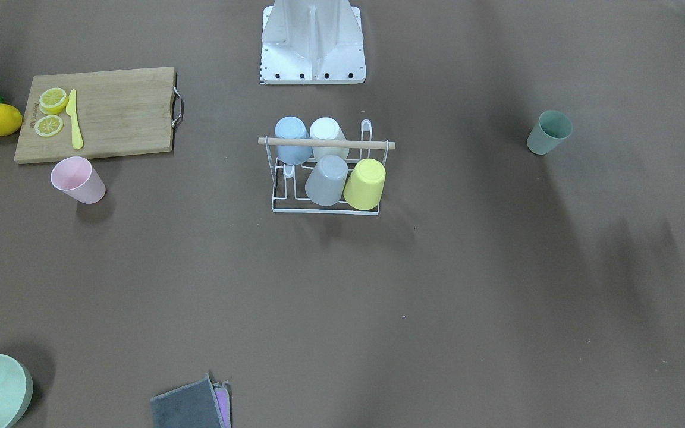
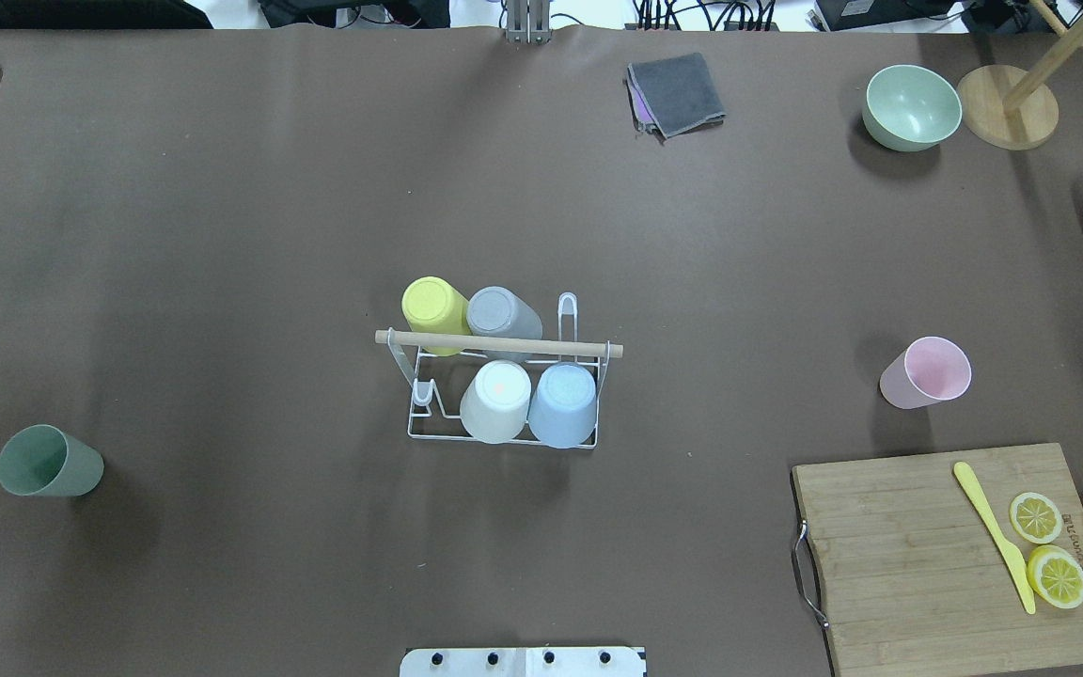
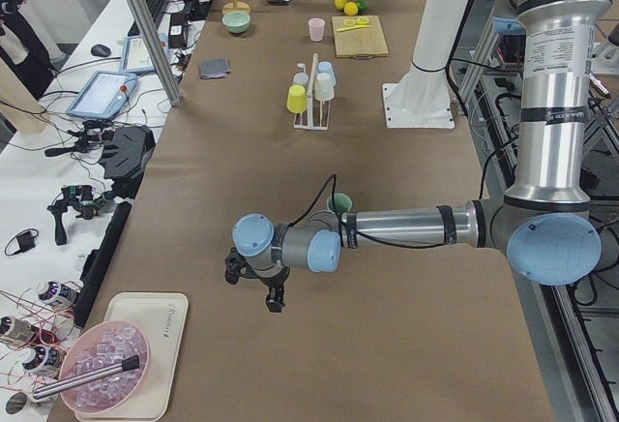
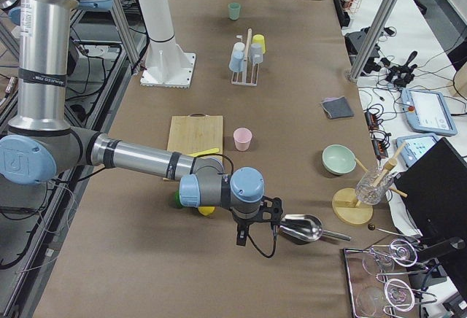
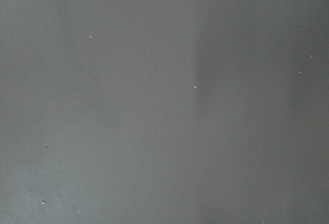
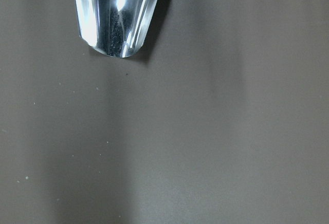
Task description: Place cup on cup holder
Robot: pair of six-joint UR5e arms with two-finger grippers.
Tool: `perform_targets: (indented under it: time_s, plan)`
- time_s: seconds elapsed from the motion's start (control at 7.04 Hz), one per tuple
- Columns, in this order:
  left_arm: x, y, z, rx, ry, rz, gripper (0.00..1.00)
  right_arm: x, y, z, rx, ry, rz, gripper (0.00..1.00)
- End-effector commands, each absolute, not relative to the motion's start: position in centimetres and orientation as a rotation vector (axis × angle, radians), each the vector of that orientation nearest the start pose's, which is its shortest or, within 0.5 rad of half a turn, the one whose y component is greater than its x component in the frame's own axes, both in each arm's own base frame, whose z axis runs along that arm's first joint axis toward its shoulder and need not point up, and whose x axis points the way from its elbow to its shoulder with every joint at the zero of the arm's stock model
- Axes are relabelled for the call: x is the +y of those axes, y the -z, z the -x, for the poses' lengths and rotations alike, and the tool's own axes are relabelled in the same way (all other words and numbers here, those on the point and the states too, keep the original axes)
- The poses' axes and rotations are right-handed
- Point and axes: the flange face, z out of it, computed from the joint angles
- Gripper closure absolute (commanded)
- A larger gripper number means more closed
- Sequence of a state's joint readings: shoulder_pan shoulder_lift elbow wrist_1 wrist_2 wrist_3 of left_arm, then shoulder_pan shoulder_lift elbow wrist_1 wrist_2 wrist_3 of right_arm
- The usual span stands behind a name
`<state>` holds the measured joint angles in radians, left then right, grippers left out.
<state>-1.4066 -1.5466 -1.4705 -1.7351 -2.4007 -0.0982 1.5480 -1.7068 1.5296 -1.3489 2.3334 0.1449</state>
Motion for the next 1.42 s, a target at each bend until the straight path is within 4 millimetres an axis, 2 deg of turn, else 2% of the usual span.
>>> perform_targets:
  time_s: [0.0,0.14,0.28,0.43,0.71,0.99,1.14,1.28]
  plan:
    - [-48.6,-69.6,-2.0,0.829,-0.082,0.064,0.02,-44.8,-71.4,-5.7,-0.731,-0.128,0.020,0.06]
    - [-48.9,-69.1,-2.0,0.830,-0.086,0.056,0.02,-45.4,-70.6,-5.4,-0.741,-0.148,0.022,0.06]
    - [-49.0,-68.9,-2.0,0.829,-0.091,0.048,0.02,-47.5,-69.1,-4.6,-0.743,-0.151,0.029,0.06]
    - [-50.4,-67.5,-2.3,0.830,-0.096,0.026,0.02,-49.5,-67.5,-3.3,-0.752,-0.138,0.028,0.07]
    - [-53.4,-65.1,-2.7,0.827,-0.111,-0.011,0.02,-55.4,-60.8,4.1,-0.801,-0.115,0.052,0.07]
    - [-56.9,-62.3,-3.3,0.828,-0.128,-0.055,0.02,-57.4,-55.5,10.3,-0.918,-0.076,0.099,0.07]
    - [-59.0,-60.1,-3.7,0.818,-0.096,-0.070,0.02,-57.7,-54.7,14.2,-0.916,-0.024,0.124,0.07]
    - [-62.7,-57.4,-3.7,0.744,-0.052,-0.104,0.02,-59.1,-52.8,16.6,-0.900,-0.013,0.144,0.07]
